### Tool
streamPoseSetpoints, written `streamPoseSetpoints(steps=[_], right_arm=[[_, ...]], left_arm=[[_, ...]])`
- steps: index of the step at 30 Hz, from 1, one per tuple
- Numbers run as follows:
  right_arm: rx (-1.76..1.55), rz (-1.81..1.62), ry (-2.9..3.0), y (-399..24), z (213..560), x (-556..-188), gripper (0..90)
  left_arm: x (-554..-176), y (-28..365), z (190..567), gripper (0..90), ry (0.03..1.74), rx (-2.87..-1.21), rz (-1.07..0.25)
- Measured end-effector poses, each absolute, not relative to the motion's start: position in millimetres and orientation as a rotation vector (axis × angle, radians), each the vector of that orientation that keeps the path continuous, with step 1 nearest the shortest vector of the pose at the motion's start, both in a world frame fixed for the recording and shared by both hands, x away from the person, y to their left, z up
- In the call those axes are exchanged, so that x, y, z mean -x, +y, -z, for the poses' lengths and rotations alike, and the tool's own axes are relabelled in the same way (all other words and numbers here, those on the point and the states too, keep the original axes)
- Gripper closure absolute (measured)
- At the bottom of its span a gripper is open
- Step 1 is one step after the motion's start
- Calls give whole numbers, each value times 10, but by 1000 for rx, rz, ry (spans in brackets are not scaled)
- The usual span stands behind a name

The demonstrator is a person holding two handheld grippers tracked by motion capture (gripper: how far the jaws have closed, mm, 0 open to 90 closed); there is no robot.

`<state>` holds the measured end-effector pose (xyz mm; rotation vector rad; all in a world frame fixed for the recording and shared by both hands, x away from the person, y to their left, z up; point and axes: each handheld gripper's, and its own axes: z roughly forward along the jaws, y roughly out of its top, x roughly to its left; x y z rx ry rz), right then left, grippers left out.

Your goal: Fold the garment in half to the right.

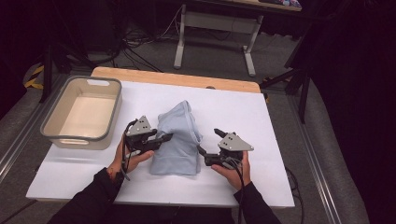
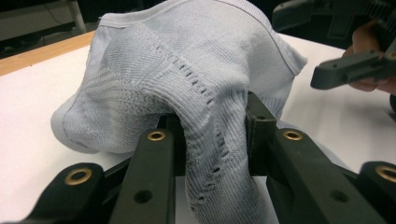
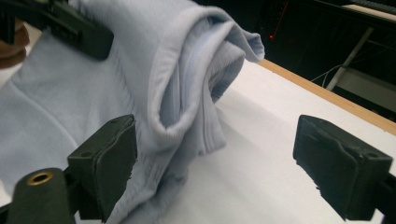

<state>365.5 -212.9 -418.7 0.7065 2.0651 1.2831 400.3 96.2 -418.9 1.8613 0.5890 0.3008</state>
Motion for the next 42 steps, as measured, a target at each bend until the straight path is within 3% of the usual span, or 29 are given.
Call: streamPoseSetpoints(steps=[42], right_arm=[[-678, -1226, 2004, -2298, 4298, -3414, 136]], left_arm=[[-3911, 1119, 3953, 712, 530, -1862, -408]])
